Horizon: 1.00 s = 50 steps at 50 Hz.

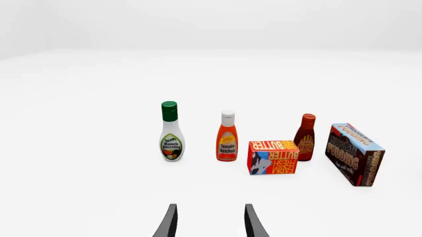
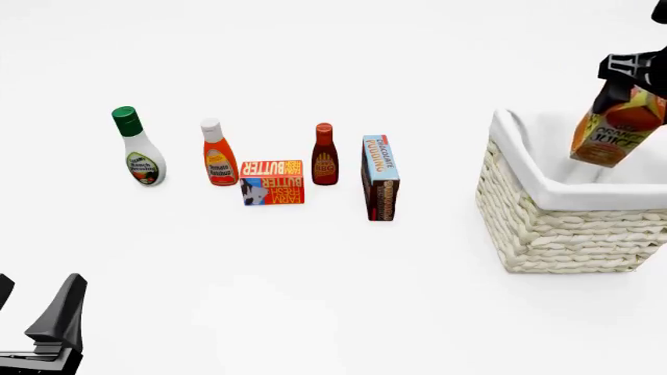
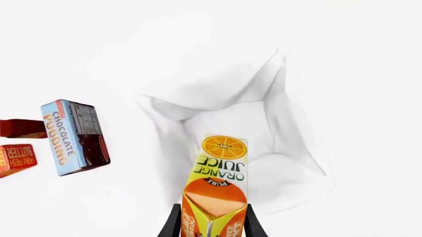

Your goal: Pick the orange juice and place it in the basket.

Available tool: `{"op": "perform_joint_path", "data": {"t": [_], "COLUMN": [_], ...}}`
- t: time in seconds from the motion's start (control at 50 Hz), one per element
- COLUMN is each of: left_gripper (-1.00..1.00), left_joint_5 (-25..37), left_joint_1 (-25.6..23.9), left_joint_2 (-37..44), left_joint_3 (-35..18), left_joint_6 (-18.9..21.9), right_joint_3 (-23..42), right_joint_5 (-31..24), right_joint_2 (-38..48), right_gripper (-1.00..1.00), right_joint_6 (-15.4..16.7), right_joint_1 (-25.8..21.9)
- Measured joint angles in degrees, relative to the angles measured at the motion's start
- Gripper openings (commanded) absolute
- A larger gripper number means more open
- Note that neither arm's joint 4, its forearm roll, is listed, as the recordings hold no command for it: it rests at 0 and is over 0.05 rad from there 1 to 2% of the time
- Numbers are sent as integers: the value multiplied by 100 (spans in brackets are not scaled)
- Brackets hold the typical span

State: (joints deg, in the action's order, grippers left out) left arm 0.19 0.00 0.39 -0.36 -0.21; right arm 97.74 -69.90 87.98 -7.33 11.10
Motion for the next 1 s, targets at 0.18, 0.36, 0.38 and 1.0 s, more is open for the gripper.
{"op": "perform_joint_path", "data": {"t": [0.18,0.36,0.38,1.0], "left_gripper": [100,100,100,100], "left_joint_5": [0,0,0,0], "left_joint_1": [0,0,0,0], "left_joint_2": [0,0,0,0], "left_joint_3": [0,0,0,0], "left_joint_6": [0,0,0,0], "right_joint_3": [-1,-5,-5,133], "right_joint_5": [0,0,0,0], "right_joint_2": [119,221,230,652], "right_gripper": [-100,-100,-100,-100], "right_joint_6": [24,50,53,151], "right_joint_1": [46,86,90,188]}}
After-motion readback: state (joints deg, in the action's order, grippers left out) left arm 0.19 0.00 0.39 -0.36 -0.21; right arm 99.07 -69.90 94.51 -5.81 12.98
